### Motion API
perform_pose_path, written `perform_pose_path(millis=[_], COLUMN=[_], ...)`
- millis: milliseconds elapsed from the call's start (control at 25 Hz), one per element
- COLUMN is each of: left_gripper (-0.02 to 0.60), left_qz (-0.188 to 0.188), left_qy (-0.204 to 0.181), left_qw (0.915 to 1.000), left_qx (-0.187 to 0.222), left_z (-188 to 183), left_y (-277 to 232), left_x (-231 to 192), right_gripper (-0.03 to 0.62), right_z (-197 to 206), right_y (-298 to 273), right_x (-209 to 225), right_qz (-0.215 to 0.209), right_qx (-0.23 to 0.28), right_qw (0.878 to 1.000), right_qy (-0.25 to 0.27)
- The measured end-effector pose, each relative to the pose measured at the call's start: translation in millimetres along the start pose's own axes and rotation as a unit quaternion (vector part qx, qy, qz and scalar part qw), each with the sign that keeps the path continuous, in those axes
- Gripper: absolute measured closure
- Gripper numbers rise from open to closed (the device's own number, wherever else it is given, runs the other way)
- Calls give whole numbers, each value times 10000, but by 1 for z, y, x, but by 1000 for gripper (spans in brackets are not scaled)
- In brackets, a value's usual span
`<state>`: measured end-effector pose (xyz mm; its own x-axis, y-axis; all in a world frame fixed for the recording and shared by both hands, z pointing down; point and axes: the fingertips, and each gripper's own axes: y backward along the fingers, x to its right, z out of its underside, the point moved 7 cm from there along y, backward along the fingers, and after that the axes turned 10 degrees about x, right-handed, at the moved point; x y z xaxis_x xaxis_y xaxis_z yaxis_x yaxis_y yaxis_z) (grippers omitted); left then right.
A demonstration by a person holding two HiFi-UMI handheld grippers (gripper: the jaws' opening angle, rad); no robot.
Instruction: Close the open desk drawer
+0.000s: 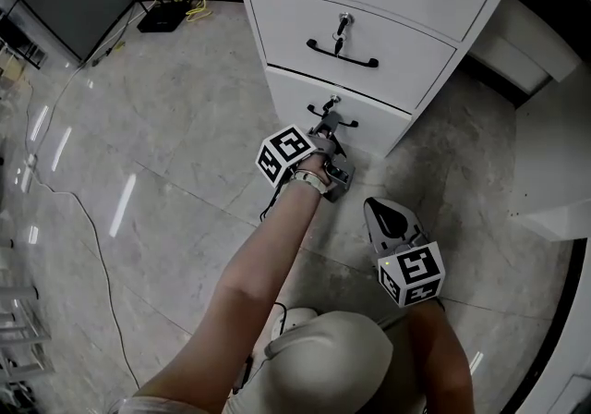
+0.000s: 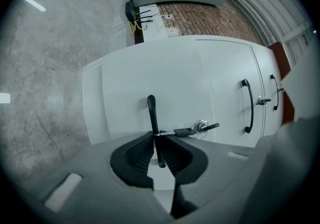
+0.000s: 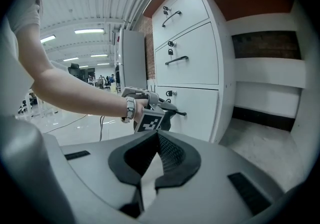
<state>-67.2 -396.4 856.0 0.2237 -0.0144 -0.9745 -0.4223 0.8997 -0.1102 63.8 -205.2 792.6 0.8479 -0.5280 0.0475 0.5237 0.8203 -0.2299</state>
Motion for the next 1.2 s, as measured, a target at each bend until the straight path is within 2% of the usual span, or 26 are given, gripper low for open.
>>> perform_pose_path(millis=[320,640,720,840,880,960,1200], left_gripper=[543,543,543,527,498,460,453], left_qz=[-91,81,41,-63,-41,92,356], left_qy=[-43,4,-127,-375,-392,-342,-167], left_qw=[9999,10000,9999,9993,9992,9994,9992], left_qx=[7,2,7,36,44,47,-27], left_z=[-2,-2,-2,-3,-3,-3,-6], left_y=[-15,-16,-14,-13,-12,-10,7], left_x=[4,2,2,6,7,11,17], right_gripper=[583,583,583,583,583,583,583], right_z=[1,2,2,0,-1,-1,-5], right_y=[1,0,1,3,4,6,13], right_x=[7,6,5,6,7,8,3], right_qz=[114,111,102,133,150,171,87], right_qx=[-7,-13,-2,30,41,55,99], right_qw=[9999,9999,9999,9999,9999,9998,9999], right_qy=[-41,-29,-31,-33,-41,-58,77])
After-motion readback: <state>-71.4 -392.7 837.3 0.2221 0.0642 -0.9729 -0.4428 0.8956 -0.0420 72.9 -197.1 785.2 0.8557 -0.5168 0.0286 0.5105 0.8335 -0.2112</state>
